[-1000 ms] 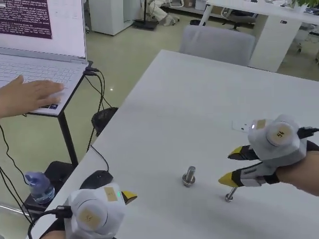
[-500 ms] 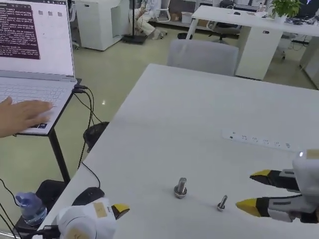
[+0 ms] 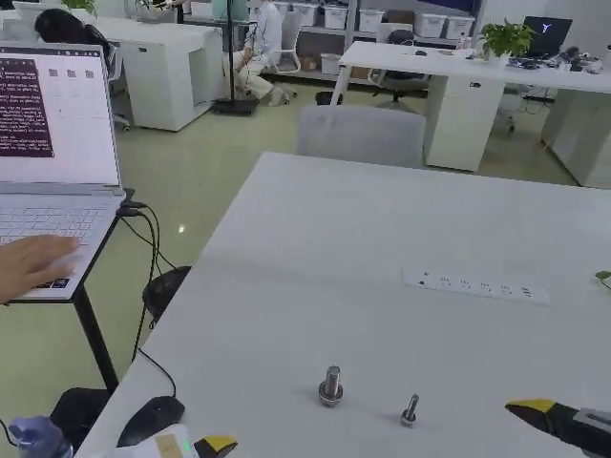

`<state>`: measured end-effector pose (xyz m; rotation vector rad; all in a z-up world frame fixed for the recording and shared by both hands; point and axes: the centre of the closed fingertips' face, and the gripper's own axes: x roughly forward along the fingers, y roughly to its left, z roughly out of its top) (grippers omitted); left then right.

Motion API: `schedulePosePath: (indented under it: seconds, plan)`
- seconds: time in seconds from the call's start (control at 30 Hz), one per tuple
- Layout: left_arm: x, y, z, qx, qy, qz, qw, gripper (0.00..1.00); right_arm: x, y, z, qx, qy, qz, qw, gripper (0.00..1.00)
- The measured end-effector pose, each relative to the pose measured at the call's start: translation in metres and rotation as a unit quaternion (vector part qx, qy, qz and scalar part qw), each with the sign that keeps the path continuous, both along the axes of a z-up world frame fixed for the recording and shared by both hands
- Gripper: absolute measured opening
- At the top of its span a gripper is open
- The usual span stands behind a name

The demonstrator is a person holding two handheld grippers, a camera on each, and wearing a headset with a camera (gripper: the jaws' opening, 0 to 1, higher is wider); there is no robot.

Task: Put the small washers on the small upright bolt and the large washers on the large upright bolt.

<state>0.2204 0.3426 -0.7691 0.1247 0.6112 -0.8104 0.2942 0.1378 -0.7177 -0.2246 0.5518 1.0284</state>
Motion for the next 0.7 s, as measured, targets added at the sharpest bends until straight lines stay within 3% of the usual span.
schedulePosePath:
  seconds: [0.3, 0.7]
  plan:
    - [-0.004, -0.005, 0.003, -0.014, 0.001, 0.01, 0.9999, 0.91, -0.027, -0.012, -0.018, 0.029, 0.001, -0.017, 0.9994, 0.78]
    - [-0.011, -0.004, -0.002, -0.009, -0.002, 0.021, 0.9997, 0.97, -0.048, -0.011, -0.047, 0.034, 0.018, -0.008, 0.9992, 0.99]
